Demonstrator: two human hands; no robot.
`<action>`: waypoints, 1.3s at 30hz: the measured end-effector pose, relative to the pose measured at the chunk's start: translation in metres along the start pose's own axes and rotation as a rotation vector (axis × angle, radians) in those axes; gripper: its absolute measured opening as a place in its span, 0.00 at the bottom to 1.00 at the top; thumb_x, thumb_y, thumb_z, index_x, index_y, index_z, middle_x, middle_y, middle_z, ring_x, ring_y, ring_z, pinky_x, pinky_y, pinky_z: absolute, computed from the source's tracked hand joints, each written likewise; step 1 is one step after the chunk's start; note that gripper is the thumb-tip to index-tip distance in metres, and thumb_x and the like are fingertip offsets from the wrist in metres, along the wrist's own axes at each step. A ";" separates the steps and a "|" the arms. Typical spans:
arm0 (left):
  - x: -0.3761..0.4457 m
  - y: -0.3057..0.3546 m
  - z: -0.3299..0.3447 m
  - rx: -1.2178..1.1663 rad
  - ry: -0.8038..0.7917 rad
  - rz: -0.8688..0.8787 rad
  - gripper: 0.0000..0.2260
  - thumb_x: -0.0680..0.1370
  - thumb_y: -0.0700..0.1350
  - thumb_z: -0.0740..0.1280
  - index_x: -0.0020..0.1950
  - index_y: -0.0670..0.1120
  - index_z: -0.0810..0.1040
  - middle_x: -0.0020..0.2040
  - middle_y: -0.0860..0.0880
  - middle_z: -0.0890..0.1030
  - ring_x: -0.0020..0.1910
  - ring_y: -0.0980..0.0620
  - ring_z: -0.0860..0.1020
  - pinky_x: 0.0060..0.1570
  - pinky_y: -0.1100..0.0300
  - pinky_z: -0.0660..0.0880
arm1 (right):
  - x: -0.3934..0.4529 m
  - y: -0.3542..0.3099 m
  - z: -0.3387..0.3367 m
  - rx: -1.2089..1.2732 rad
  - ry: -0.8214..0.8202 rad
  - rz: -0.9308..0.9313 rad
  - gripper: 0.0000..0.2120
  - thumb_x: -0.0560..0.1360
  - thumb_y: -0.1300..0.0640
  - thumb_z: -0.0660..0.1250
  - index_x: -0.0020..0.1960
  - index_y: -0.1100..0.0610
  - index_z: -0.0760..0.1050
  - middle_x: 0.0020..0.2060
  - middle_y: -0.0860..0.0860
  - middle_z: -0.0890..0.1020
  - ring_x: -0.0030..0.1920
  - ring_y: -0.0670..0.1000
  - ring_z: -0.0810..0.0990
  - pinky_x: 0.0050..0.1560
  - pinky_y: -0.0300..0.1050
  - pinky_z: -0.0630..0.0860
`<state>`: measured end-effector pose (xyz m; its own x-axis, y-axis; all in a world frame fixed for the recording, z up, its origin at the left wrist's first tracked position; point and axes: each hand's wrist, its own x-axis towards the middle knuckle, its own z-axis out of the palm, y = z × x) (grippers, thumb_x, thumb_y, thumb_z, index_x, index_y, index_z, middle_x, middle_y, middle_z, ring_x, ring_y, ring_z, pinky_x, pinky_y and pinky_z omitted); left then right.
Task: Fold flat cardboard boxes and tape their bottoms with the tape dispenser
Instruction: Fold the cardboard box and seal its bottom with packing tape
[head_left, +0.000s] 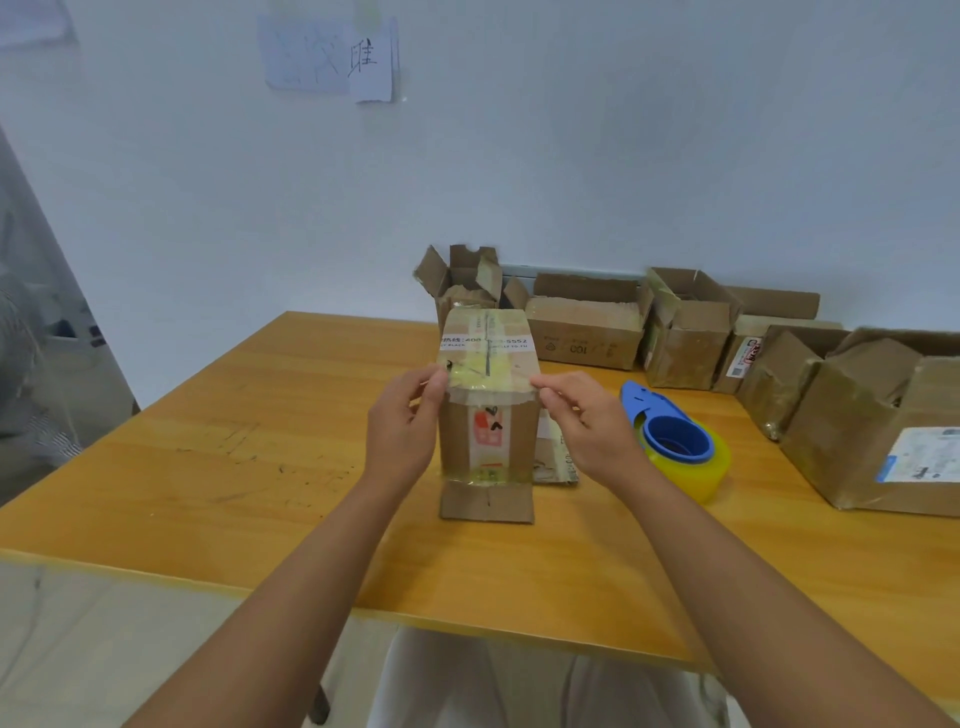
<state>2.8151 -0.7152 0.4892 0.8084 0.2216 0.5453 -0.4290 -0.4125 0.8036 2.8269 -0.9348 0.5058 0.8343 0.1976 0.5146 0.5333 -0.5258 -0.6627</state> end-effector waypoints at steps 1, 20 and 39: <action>0.004 -0.002 -0.001 0.021 -0.019 -0.005 0.08 0.82 0.52 0.63 0.59 0.57 0.78 0.53 0.61 0.78 0.53 0.68 0.75 0.42 0.76 0.71 | 0.001 0.000 0.000 -0.008 -0.004 0.004 0.13 0.83 0.57 0.62 0.66 0.54 0.78 0.56 0.47 0.79 0.55 0.43 0.77 0.50 0.26 0.71; 0.019 0.002 0.012 0.336 -0.072 0.094 0.17 0.71 0.63 0.71 0.47 0.52 0.72 0.50 0.53 0.66 0.49 0.52 0.74 0.36 0.60 0.76 | 0.020 -0.011 0.003 -0.116 -0.041 0.046 0.07 0.76 0.50 0.72 0.45 0.49 0.74 0.46 0.50 0.73 0.45 0.47 0.76 0.41 0.33 0.70; 0.015 -0.014 0.017 0.336 -0.060 0.096 0.22 0.68 0.68 0.70 0.51 0.57 0.69 0.53 0.55 0.65 0.53 0.54 0.71 0.40 0.57 0.79 | 0.017 0.014 -0.028 -0.098 -0.321 -0.013 0.16 0.81 0.56 0.65 0.61 0.35 0.73 0.54 0.41 0.80 0.54 0.39 0.76 0.50 0.32 0.72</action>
<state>2.8400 -0.7208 0.4826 0.7973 0.1195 0.5916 -0.3559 -0.6986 0.6207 2.8450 -0.9618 0.5202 0.8375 0.4468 0.3146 0.5409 -0.5957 -0.5937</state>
